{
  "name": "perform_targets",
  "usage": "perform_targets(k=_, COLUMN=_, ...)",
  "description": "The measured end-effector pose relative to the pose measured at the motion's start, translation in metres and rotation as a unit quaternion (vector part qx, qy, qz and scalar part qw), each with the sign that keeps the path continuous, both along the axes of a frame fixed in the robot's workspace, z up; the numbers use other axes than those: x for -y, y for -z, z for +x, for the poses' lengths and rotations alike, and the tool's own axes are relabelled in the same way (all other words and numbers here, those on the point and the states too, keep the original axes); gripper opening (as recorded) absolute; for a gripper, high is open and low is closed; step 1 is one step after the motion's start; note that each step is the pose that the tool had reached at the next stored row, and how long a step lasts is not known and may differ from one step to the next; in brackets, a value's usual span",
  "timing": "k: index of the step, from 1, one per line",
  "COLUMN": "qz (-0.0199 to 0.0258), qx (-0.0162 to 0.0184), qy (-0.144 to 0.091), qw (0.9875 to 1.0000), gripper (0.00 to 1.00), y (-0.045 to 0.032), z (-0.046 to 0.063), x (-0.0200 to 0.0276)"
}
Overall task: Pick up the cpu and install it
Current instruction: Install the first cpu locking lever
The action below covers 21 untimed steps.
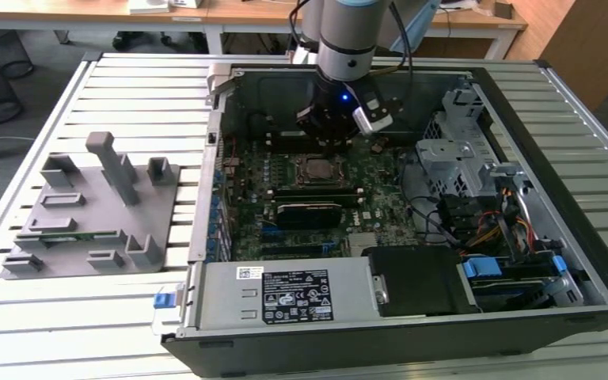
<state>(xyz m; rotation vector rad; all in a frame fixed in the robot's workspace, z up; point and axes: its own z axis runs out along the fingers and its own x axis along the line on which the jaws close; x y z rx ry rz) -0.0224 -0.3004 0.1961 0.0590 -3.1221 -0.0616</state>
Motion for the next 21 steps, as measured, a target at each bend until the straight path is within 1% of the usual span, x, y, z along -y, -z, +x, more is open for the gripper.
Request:
perform_targets(k=3, qz=0.0017, qx=0.0001, qy=0.0, qw=1.0, gripper=0.11, y=-0.0006, z=0.0001, x=0.0)
perform_targets(k=8, qz=0.0015, qx=-0.0004, qy=0.0, qw=1.0, gripper=0.11, y=-0.0073, z=0.0, x=0.0)
perform_targets(k=14, qz=0.0015, qx=-0.0004, qy=0.0, qw=1.0, gripper=0.11, y=-0.0073, z=0.0, x=0.0013)
perform_targets(k=21, qz=0.0018, qx=-0.0004, qy=0.0, qw=1.0, gripper=0.11, y=-0.0073, z=0.0, x=0.0048)
